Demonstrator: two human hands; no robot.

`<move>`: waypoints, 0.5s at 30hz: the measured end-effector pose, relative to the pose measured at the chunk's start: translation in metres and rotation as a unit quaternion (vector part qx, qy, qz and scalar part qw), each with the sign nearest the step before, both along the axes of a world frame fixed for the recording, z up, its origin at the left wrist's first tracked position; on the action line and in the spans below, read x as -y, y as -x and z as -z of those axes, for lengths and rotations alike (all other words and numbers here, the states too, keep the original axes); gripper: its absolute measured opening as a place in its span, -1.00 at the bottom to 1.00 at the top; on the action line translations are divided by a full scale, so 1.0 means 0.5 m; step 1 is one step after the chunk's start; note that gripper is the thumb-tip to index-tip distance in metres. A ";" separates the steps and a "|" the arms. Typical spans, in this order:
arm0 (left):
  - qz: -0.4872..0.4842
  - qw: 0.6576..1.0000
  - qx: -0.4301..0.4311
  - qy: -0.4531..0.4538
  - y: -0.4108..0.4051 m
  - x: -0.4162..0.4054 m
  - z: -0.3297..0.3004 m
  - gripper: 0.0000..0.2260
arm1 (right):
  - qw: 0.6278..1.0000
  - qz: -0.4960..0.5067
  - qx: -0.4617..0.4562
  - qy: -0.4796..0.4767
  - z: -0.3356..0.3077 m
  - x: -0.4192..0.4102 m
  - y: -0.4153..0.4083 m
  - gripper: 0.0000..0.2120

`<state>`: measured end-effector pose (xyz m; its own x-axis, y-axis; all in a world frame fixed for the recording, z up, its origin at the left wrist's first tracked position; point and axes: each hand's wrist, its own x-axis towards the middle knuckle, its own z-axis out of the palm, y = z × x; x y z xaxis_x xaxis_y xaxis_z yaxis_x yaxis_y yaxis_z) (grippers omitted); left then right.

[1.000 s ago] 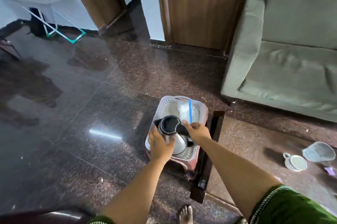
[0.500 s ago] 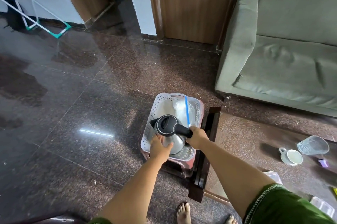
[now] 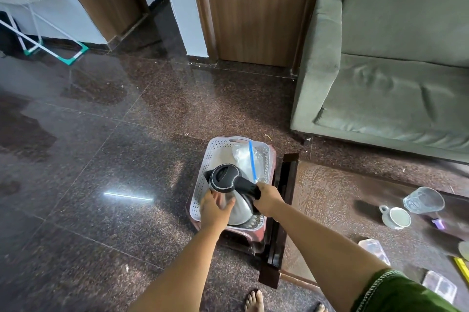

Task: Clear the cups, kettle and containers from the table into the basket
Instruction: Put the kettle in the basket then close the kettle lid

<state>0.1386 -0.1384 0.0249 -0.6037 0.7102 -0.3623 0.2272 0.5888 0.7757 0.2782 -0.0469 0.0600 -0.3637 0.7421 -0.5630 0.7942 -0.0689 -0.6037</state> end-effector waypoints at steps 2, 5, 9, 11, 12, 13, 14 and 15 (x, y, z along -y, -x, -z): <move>0.007 1.000 -0.014 0.003 -0.003 -0.003 -0.001 -0.34 | 1.000 0.017 -0.013 -0.003 -0.011 0.004 -0.010 -0.77; 0.020 0.999 -0.038 -0.012 -0.010 -0.009 -0.013 -0.29 | 0.998 0.049 -0.030 -0.025 -0.031 0.009 -0.031 -0.78; 0.056 0.993 -0.087 -0.062 -0.042 -0.021 -0.063 -0.24 | 0.994 0.088 -0.051 -0.051 -0.064 0.008 -0.071 -0.77; 0.071 0.987 -0.118 -0.086 -0.065 -0.032 -0.083 -0.25 | 0.990 0.111 -0.064 -0.064 -0.083 0.009 -0.096 -0.77; 0.079 0.983 -0.133 -0.096 -0.078 -0.040 -0.091 -0.25 | 0.987 0.122 -0.074 -0.068 -0.093 0.008 -0.110 -0.76; 0.086 0.982 -0.136 -0.096 -0.093 -0.048 -0.098 -0.24 | 0.985 0.132 -0.080 -0.074 -0.104 0.007 -0.126 -0.76; 0.094 0.982 -0.127 -0.100 -0.109 -0.058 -0.107 -0.23 | 0.983 0.141 -0.081 -0.081 -0.113 0.006 -0.143 -0.76; 0.102 0.984 -0.104 -0.104 -0.124 -0.067 -0.113 -0.21 | 0.982 0.149 -0.080 -0.087 -0.125 0.005 -0.161 -0.76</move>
